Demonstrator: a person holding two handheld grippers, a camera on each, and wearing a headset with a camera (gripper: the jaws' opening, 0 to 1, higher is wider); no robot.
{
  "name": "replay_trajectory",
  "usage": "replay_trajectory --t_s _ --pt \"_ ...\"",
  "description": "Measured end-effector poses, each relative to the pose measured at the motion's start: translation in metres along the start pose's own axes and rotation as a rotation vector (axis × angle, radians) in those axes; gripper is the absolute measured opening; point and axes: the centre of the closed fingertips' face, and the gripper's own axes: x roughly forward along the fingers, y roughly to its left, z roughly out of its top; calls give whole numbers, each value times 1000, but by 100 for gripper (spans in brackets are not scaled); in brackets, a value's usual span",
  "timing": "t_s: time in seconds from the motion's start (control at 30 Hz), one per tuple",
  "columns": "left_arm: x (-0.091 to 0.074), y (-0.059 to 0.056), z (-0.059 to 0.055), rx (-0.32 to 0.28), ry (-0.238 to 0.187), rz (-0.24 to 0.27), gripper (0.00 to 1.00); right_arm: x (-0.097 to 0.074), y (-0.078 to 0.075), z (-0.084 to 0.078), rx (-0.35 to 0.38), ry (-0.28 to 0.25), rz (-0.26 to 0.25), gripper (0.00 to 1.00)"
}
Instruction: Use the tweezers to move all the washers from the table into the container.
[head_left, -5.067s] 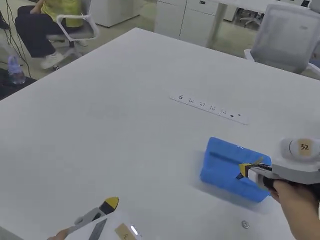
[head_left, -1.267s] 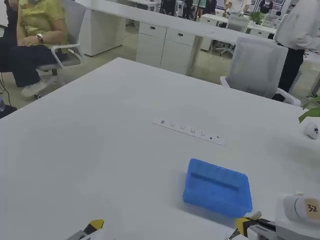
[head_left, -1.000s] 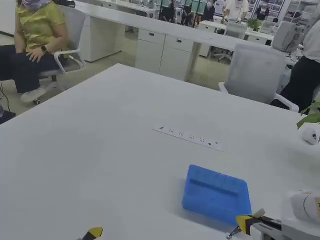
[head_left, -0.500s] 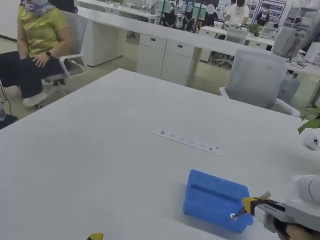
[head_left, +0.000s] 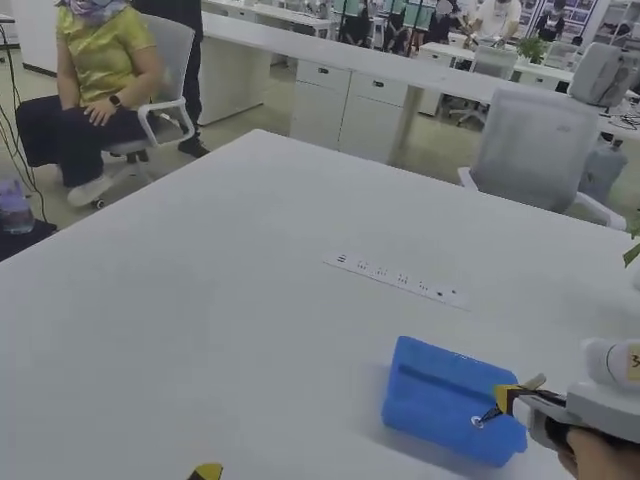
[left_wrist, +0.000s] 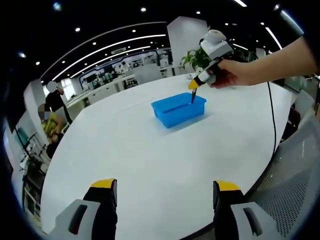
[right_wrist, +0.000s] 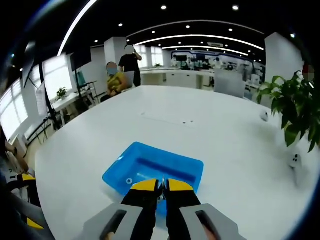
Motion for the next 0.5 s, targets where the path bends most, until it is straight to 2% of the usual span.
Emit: replay_trajectory --t_s 0.27,0.5 --pt "0 0 -1 4 9 0 79 15 2 -14 1 45 -5 2" --pt "1 0 -2 6 11 2 78 20 2 -24 -8 78 -6 2"
